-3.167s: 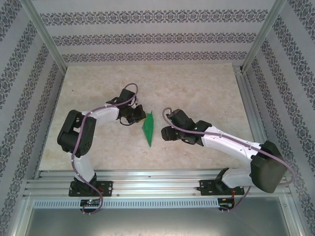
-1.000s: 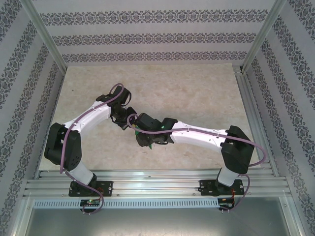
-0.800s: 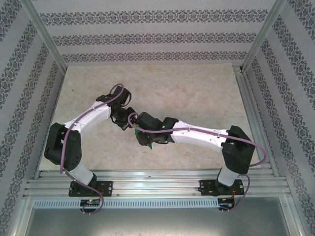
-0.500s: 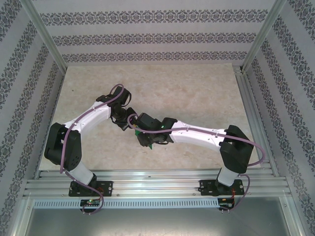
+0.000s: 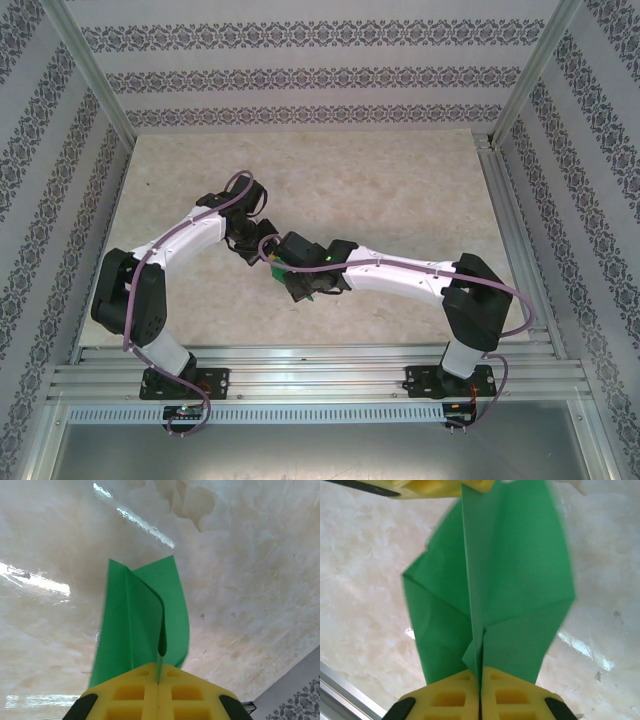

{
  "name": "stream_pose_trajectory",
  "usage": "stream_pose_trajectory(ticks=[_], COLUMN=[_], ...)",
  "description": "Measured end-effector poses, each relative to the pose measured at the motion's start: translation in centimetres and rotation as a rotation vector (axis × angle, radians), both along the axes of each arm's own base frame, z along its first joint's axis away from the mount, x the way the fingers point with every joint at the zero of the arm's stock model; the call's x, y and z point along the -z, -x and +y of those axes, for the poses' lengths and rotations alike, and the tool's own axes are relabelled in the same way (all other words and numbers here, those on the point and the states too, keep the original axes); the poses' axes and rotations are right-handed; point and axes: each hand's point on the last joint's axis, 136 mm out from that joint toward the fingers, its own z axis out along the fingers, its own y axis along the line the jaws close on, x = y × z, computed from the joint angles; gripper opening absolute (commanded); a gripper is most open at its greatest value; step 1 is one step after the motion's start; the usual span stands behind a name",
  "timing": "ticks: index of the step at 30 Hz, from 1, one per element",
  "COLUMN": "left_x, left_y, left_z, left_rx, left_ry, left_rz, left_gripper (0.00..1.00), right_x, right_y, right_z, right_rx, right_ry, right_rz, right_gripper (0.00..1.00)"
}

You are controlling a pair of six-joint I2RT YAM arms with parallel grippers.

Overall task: Fold a paper plane with a square sheet of paper (fold left side to right side)
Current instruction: Pick up the paper plane at the center of the table, then place the paper plane at the center of the table.

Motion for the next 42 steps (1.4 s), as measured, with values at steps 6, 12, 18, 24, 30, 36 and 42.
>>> stream_pose_trajectory(ticks=[6, 12, 18, 24, 30, 36, 42], left_x=[-3.3, -11.7, -15.8, -10.6, -9.4, -9.8, -9.8], left_y=[-1.5, -2.2, -0.2, 1.5, 1.9, 1.9, 1.9], left_z=[-0.9, 1.7, 5.1, 7.0, 8.0, 8.3, 8.4], left_rx=[0.122, 0.142, 0.102, 0.093, 0.084, 0.086, 0.084], left_ry=[0.050, 0.086, 0.026, -0.065, -0.115, -0.129, -0.136], left_rz=[-0.142, -0.453, -0.673, -0.588, -0.577, -0.598, -0.599], left_gripper=[0.43, 0.77, 0.80, 0.81, 0.81, 0.81, 0.81], right_x=[0.2, 2.2, 2.3, 6.0, 8.4, 8.4, 8.4], right_y=[-1.6, -4.5, -8.7, -9.1, -7.8, -7.8, -7.4], right_z=[-3.0, -7.3, -9.5, -10.2, -11.3, -11.3, -11.8], right_rx=[0.068, 0.160, 0.217, 0.192, 0.190, 0.195, 0.217], right_ry=[-0.050, -0.038, -0.015, 0.080, 0.127, 0.131, 0.142], right_rz=[-0.010, -0.015, -0.117, -0.089, -0.040, -0.038, -0.023], right_gripper=[0.02, 0.02, 0.04, 0.12, 0.22, 0.23, 0.10])
